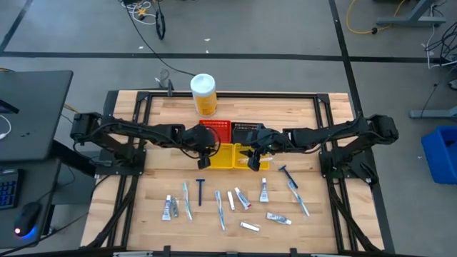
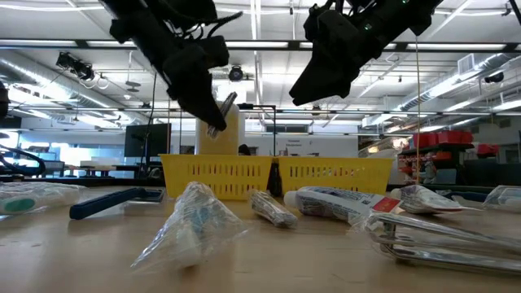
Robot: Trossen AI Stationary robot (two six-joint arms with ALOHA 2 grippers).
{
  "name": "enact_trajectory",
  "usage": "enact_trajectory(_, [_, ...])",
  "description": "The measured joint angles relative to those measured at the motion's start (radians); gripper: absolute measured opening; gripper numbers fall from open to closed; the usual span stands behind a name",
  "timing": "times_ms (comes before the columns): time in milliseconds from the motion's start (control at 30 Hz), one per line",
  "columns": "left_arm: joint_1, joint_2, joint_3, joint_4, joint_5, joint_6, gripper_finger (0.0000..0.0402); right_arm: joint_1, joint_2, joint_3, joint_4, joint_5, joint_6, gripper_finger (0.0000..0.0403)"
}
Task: Pick & Place Travel size toiletries
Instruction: Put the silver nail cutter into the left yellow bin
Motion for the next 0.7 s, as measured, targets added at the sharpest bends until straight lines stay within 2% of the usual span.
enact_trajectory(133, [0.000,0.015,0.016,0.001,-0.002,-0.004,0.0078,0.000,0.000,0.000,0.037,-0.001,-0.009,0.0161])
enact_trajectory(233, [-0.007,0.086,0.017,0.000,0.005,-0.015,0.0076,0.000,-0.001,0.000,0.051,-0.001,-0.013,0.0161])
enact_trajectory(433, [-0.026,0.226,0.110,-0.072,-0.008,0.074,0.0081,0.000,-0.001,-0.001,0.049,-0.001,-0.024,0.0162])
enact_trajectory(700, [-0.023,0.294,0.143,-0.143,0.037,0.078,0.0082,-0.002,-0.001,-0.001,0.046,-0.001,-0.036,0.0163])
